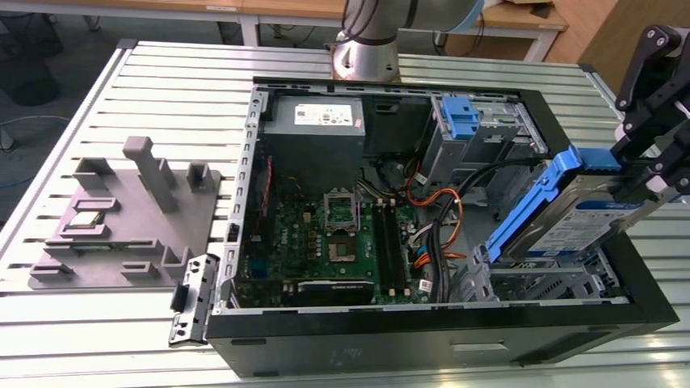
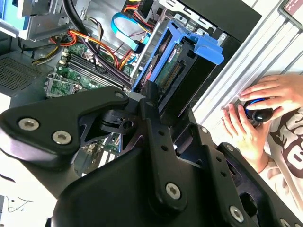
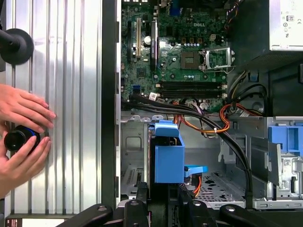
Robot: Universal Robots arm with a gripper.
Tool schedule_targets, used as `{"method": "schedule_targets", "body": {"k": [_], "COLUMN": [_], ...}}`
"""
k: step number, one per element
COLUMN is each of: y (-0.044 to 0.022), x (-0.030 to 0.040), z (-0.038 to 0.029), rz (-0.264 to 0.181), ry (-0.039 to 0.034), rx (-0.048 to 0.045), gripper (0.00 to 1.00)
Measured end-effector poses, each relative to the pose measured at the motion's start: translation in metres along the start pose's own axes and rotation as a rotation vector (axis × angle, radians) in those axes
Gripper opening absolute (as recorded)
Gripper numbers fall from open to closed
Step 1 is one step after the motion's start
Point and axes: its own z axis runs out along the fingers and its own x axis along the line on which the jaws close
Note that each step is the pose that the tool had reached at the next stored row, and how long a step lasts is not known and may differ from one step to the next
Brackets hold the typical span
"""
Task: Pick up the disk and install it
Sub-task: 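Insert the disk into the insertion slot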
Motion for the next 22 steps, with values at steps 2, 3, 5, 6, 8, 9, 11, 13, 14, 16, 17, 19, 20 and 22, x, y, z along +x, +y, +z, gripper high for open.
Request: {"method": "schedule_targets", "body": {"k": [2, 3, 5, 6, 8, 9, 11, 13, 14, 16, 17, 19, 20, 22], "y": [0.0001, 0.0001, 0.0001, 0.0002, 0.0002, 0.0004, 0.0009, 0.0012, 0.0012, 0.0012, 0.0012, 0.0012, 0.0012, 0.0012], "x": [0.0, 0.0, 0.0, 0.0, 0.0001, 0.0001, 0.0001, 0.0001, 0.0001, 0.0, 0.0001, 0.0001, 0.0001, 0.0002], "z": [0.0005, 0.0012, 0.0018, 0.0017, 0.0018, 0.0019, 0.002, 0.002, 0.002, 0.003, 0.0037, 0.0046, 0.0046, 0.0047], "rz": [0.0, 0.0, 0.0, 0.0, 0.0, 0.0, 0.0, 0.0, 0.0, 0.0, 0.0, 0.0, 0.0, 0.0], "ry": [-0.0002, -0.0001, 0.0001, 0.0002, 0.0001, 0.0, -0.0002, -0.0001, 0.0, -0.0001, 0.0002, 0.0001, 0.0002, 0.0001], "rx": [0.0, 0.0, 0.0, 0.0, 0.0, 0.0, 0.0, 0.0001, 0.0, 0.0, 0.0, 0.0001, 0.0, 0.0], "gripper": [0.35, 0.35, 0.35, 0.35, 0.35, 0.35, 0.35, 0.35, 0.35, 0.35, 0.35, 0.35, 0.35, 0.35]}}
